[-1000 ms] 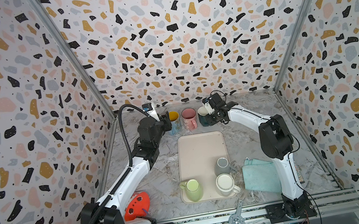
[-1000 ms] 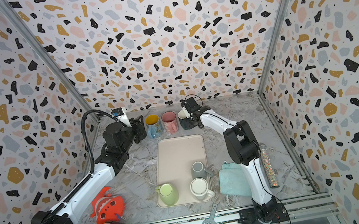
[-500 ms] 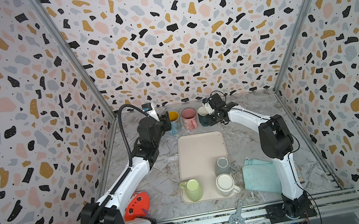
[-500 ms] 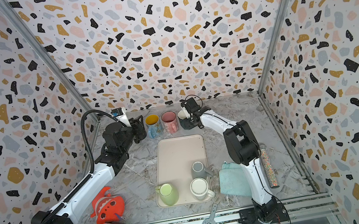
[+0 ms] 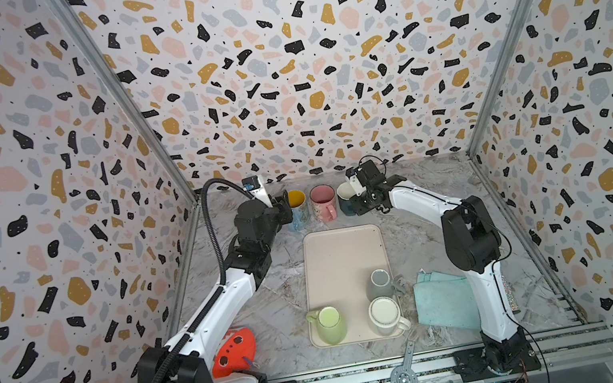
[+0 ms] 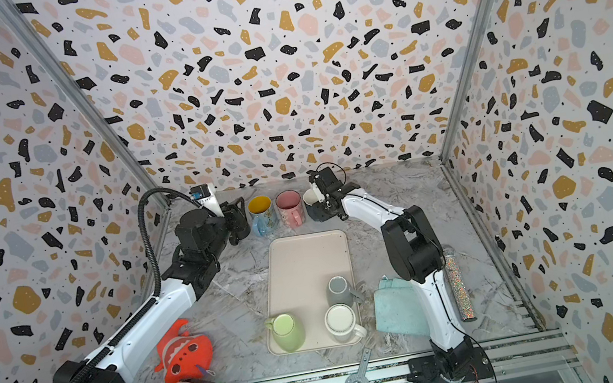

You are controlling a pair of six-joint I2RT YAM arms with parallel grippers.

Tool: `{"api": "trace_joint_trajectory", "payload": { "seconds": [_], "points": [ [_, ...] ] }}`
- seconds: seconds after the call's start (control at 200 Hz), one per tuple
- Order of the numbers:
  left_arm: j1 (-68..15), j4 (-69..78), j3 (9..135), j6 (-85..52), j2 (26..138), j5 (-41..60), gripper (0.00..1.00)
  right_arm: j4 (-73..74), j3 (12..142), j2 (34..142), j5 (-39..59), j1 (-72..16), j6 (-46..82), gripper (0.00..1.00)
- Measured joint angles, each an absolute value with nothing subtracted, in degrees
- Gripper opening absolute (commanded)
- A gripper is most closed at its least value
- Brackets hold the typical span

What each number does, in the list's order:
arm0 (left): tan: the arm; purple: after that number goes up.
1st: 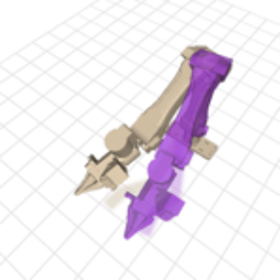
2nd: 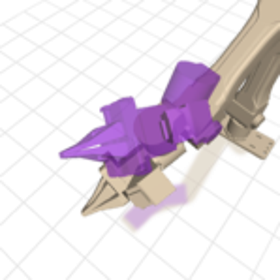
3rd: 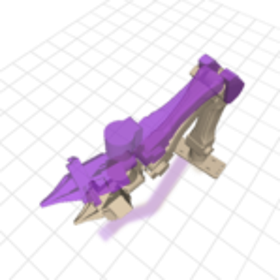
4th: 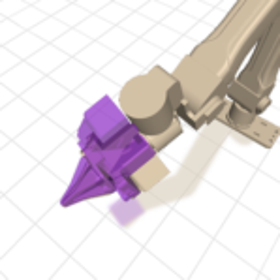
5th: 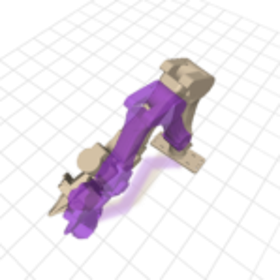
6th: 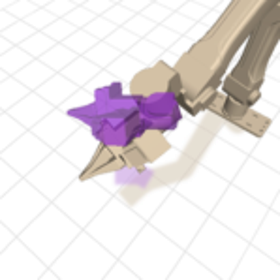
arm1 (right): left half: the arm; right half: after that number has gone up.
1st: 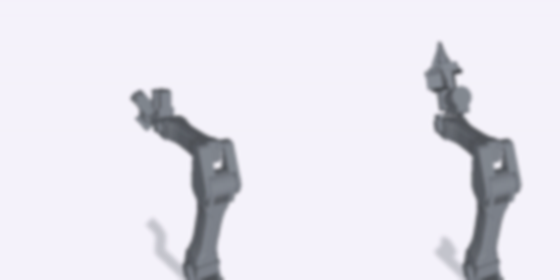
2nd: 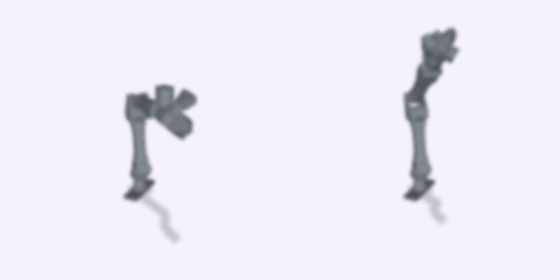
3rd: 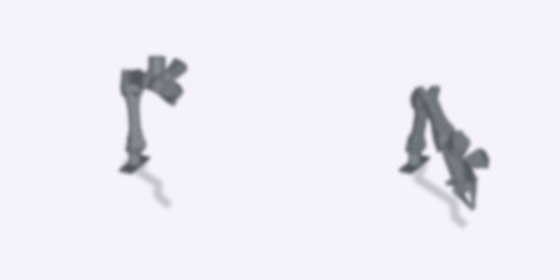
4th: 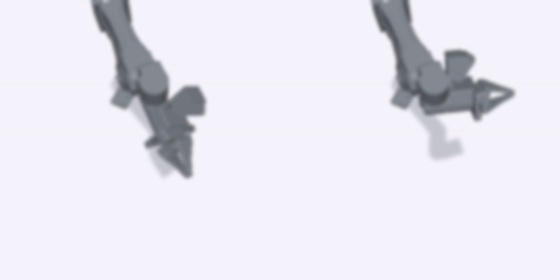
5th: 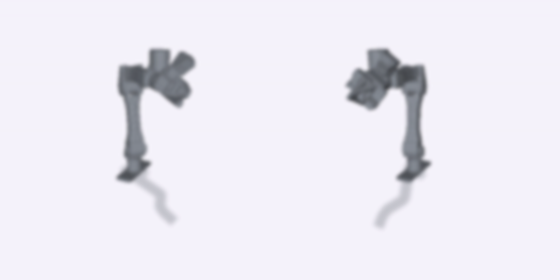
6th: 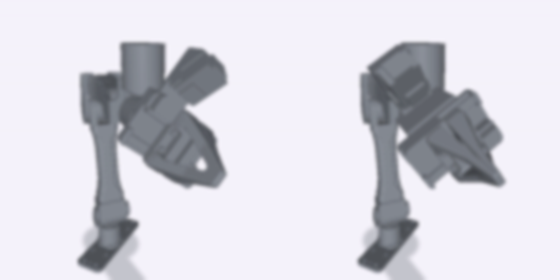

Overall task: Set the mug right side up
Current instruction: 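Open the right gripper to release the dark green mug's handle, then withdraw the right gripper and move it toward the sideways grey mug on the tray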

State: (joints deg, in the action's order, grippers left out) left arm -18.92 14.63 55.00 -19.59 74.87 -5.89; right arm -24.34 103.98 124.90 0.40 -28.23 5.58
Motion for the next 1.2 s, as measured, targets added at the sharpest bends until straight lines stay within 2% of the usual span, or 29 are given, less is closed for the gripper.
{"api": "trace_joint_trajectory", "payload": {
  "seconds": [0.15,0.38,0.536,0.876,1.041,1.201],
  "points": [
    [-18.92,14.63,55.00,-19.79,74.87,-5.54,0.50,-24.25,103.96,124.90,0.40,-28.23,5.74,0.39],
    [-18.92,14.63,55.00,-20.16,74.87,-4.99,0.50,-23.64,102.37,124.16,0.38,-28.23,5.98,0.60],
    [-18.92,14.63,55.00,-20.27,74.87,-4.93,0.50,-23.49,99.44,120.97,0.38,-28.23,6.04,0.66],
    [-18.92,14.57,55.00,-20.38,74.61,-4.78,0.51,-20.95,89.71,105.19,0.45,-28.25,8.01,0.68],
    [-18.87,14.02,55.00,-20.38,73.43,-4.75,0.52,-19.68,80.23,95.57,1.58,-28.25,11.66,0.68],
    [-18.74,13.47,55.00,-20.38,72.31,-4.80,0.52,-19.38,69.65,84.99,3.73,-28.23,18.55,0.64]
  ]
}}
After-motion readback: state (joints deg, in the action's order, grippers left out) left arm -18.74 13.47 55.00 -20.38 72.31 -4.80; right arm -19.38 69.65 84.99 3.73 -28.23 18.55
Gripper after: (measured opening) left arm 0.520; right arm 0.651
